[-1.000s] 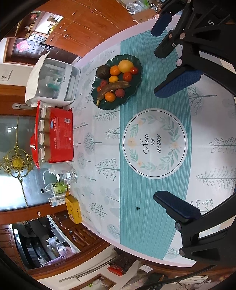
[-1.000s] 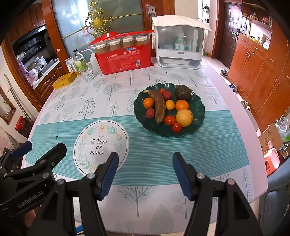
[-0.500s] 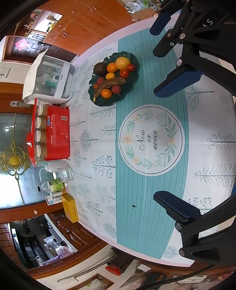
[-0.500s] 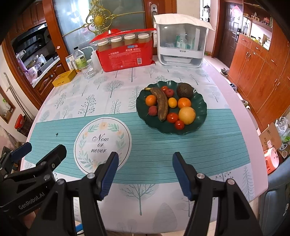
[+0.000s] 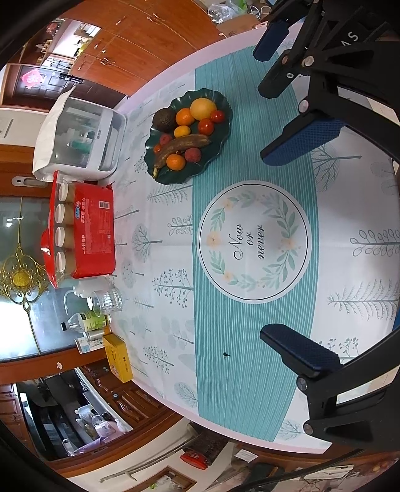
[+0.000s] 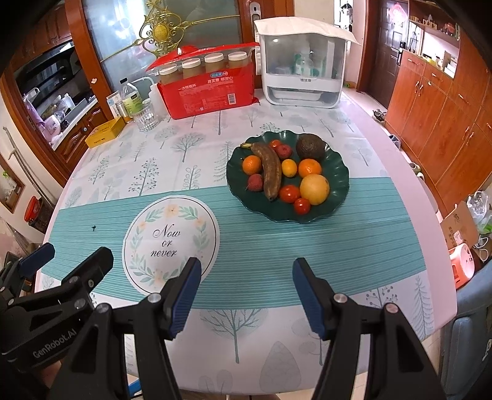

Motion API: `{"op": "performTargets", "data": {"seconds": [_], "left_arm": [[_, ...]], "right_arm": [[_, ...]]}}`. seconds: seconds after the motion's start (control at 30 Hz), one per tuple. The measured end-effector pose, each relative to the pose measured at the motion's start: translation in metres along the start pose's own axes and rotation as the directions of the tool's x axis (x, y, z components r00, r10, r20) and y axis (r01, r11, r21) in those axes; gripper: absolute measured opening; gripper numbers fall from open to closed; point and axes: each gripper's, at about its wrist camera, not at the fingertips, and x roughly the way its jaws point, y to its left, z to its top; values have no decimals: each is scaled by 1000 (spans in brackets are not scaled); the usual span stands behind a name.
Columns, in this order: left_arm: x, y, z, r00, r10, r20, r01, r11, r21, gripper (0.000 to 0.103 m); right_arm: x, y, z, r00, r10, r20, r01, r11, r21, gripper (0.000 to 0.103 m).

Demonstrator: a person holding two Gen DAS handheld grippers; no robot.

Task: Organize fruits

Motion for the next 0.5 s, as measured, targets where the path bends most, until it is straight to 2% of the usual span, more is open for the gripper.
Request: {"op": "performTargets", "data": {"seconds": [0.5], "left_arm": [[1, -2, -1, 1000, 1, -2, -1, 1000, 1, 102]], "right_arm": [[2, -3, -1, 1000, 4, -7, -4, 1000, 6, 62]]}}
